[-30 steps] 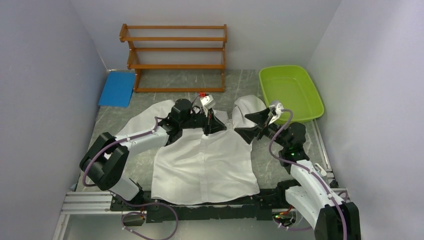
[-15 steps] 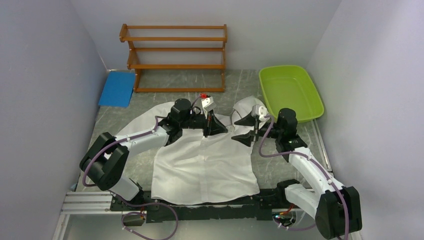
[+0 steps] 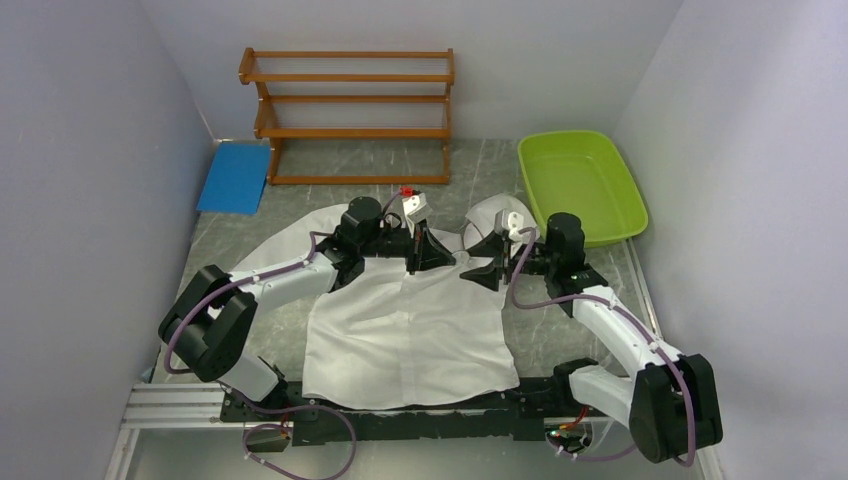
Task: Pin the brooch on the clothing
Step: Pin the brooch to the clothes.
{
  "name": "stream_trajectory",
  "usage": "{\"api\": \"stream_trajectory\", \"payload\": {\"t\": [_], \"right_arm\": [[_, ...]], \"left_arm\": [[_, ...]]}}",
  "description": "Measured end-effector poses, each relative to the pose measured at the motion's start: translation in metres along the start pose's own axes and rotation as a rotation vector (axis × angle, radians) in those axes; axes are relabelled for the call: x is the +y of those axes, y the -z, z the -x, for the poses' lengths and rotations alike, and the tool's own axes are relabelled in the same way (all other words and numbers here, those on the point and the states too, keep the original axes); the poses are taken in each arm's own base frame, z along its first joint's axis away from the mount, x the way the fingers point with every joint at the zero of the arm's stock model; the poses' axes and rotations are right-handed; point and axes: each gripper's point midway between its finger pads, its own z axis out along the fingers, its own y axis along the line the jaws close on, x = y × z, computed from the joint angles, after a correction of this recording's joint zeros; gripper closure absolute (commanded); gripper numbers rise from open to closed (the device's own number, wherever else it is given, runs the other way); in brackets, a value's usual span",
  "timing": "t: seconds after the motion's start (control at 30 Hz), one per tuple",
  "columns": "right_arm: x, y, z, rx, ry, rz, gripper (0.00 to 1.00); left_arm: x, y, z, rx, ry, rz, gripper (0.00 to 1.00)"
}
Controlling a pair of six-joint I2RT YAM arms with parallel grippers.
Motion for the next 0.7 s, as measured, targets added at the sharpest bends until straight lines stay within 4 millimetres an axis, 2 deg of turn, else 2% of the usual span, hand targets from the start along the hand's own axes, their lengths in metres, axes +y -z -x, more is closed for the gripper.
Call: {"api": "stream_trajectory", "payload": {"t": [0.2, 0.33, 0.47, 0.53, 0.7], "right_arm": [[-0.009, -0.004, 0.004, 0.011, -0.006, -0.024, 0.42], [-0.014, -0.005, 0.008, 0.010, 0.002, -0.045, 0.59], [-0.014, -0.006, 0.008, 0.011, -0.005, -0.046, 0.62], [-0.015, -0.006, 0.009, 0.013, -0.008, -0.043, 0.67], [-0.014, -0.007, 0.009, 0.016, -0.017, -0.039, 0.69]], "left_arm": [[0.000, 0.000, -0.001, 0.003, -0.002, 0.000, 0.97], [0.000, 0.000, -0.001, 0.005, -0.003, 0.001, 0.97], [-0.001, 0.001, 0.000, 0.003, -0.005, 0.001, 0.97], [0.000, 0.002, 0.001, 0.002, -0.006, 0.003, 0.97], [0.002, 0.002, 0.001, 0.002, -0.011, 0.009, 0.97]]}}
